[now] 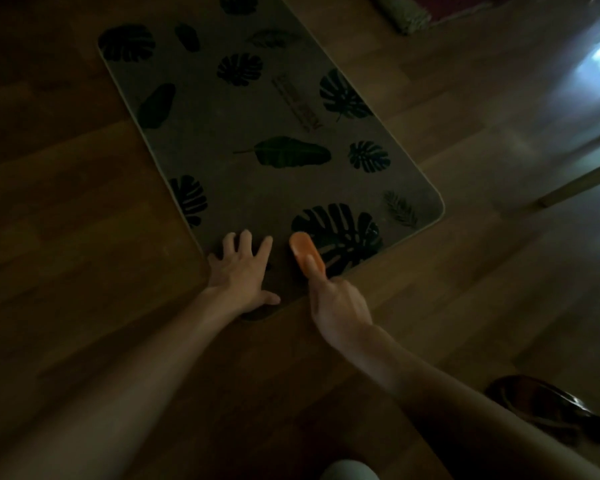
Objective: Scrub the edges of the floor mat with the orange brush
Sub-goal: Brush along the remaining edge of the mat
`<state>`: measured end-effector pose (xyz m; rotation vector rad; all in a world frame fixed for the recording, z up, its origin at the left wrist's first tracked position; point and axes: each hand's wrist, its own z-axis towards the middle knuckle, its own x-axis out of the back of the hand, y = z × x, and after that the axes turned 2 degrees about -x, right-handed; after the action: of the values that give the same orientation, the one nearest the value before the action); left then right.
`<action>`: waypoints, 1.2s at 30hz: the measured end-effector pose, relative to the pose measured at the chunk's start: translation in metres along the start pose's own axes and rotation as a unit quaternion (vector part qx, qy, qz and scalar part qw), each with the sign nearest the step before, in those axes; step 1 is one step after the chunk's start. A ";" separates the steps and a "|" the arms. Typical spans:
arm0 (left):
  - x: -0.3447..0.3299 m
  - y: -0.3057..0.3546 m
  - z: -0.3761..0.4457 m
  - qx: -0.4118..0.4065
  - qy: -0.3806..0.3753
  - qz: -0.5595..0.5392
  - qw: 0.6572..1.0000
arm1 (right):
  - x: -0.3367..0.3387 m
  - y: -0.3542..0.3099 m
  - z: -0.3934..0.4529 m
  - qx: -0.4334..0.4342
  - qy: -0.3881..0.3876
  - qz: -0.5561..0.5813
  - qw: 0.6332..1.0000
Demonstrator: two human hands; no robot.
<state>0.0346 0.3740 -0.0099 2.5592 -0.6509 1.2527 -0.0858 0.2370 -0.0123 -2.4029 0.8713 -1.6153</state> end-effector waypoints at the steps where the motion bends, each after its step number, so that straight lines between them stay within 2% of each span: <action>1: -0.001 0.000 0.000 0.001 0.004 0.000 1.000 | -0.003 -0.002 -0.003 0.014 -0.013 -0.005 1.000; 5: -0.007 -0.004 -0.002 -0.012 0.019 -0.012 1.000 | -0.007 -0.010 -0.014 0.069 -0.073 -0.082 0.992; 7: -0.007 -0.005 -0.003 -0.015 0.024 -0.020 0.999 | -0.004 -0.010 -0.014 0.079 -0.070 -0.103 0.989; 13: -0.012 -0.010 -0.005 -0.020 0.018 -0.041 0.999 | 0.028 0.043 0.002 0.003 0.011 -0.074 0.997; 16: -0.016 -0.013 -0.005 -0.033 0.014 -0.041 0.999 | 0.027 0.047 -0.002 -0.015 0.058 -0.035 0.998; 19: -0.016 -0.011 -0.003 -0.035 0.006 -0.026 0.999 | 0.014 0.021 -0.007 0.002 0.016 0.007 1.000; 25: -0.019 -0.016 -0.004 -0.063 -0.004 -0.019 0.998 | -0.008 -0.014 -0.020 0.073 -0.074 -0.034 0.994; 29: -0.022 -0.020 -0.007 -0.060 0.014 -0.020 0.998 | -0.005 -0.005 -0.020 0.092 -0.053 -0.055 0.993; 31: -0.024 -0.022 -0.010 -0.060 0.021 -0.018 0.998 | 0.005 0.010 -0.018 0.067 -0.022 -0.043 0.997; 34: -0.025 -0.026 -0.014 -0.059 0.020 -0.019 0.998 | 0.026 0.029 -0.012 -0.024 0.011 0.050 0.998; 36: -0.026 -0.028 -0.015 -0.061 0.016 -0.026 0.998 | 0.036 0.037 -0.007 -0.074 0.027 0.070 0.994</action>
<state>0.0233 0.4118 -0.0213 2.4370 -0.6304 1.1956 -0.0967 0.1894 0.0055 -2.3401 1.1804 -1.6228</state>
